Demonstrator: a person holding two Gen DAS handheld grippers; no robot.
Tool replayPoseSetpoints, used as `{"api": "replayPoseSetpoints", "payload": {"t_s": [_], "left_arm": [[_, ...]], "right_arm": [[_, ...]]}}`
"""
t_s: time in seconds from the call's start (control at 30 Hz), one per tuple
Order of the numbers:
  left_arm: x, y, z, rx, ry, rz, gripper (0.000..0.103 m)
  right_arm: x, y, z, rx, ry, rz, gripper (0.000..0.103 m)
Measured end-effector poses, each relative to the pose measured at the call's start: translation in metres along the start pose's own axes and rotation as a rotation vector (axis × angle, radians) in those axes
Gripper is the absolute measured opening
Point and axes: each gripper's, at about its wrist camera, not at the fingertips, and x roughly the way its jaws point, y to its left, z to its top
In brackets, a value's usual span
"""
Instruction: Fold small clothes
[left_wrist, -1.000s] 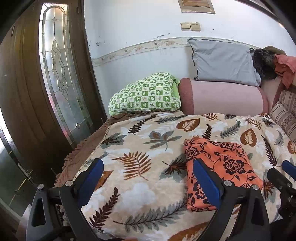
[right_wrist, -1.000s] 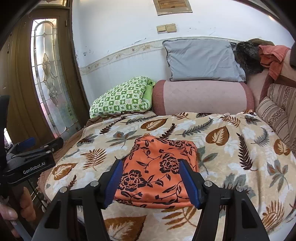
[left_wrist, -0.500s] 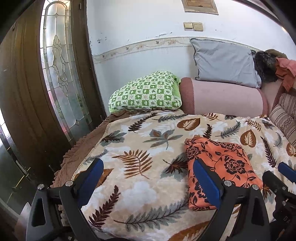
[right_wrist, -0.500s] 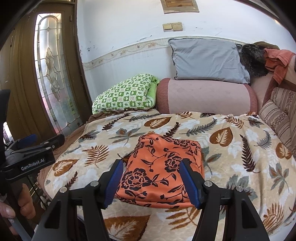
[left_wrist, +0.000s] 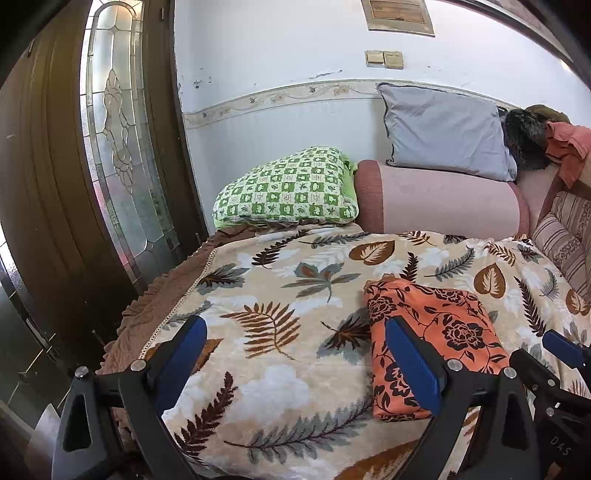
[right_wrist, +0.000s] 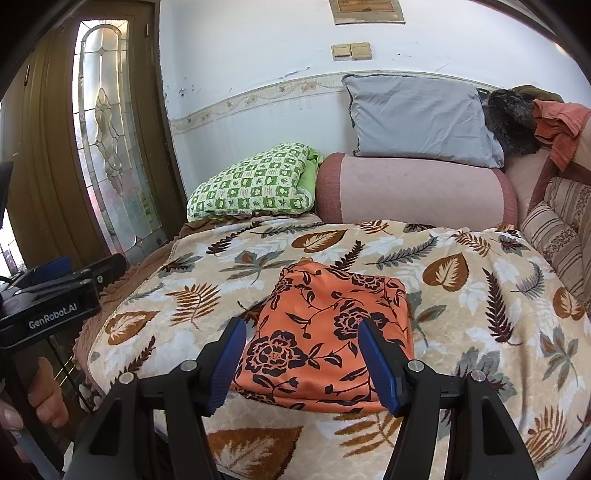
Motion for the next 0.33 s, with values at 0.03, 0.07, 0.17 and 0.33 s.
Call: {"api": "replayPoseSetpoints", "payload": {"t_s": [0.03, 0.07, 0.17, 0.33], "left_arm": [[0.0001, 0.0000, 0.0000, 0.000, -0.001, -0.001, 0.097], [0.0002, 0.0000, 0.0001, -0.001, 0.000, -0.001, 0.097], [0.0016, 0.0007, 0.0000, -0.004, 0.004, -0.005, 0.097], [0.0034, 0.0022, -0.0013, -0.011, 0.002, -0.018, 0.097]], "right_arm": [[0.0004, 0.0006, -0.0004, 0.000, 0.001, 0.000, 0.066], [0.0009, 0.0008, -0.0006, -0.001, 0.003, 0.000, 0.066], [0.0013, 0.0019, -0.0013, -0.002, 0.004, 0.000, 0.066], [0.0032, 0.0012, -0.0023, 0.002, 0.009, 0.007, 0.066]]}}
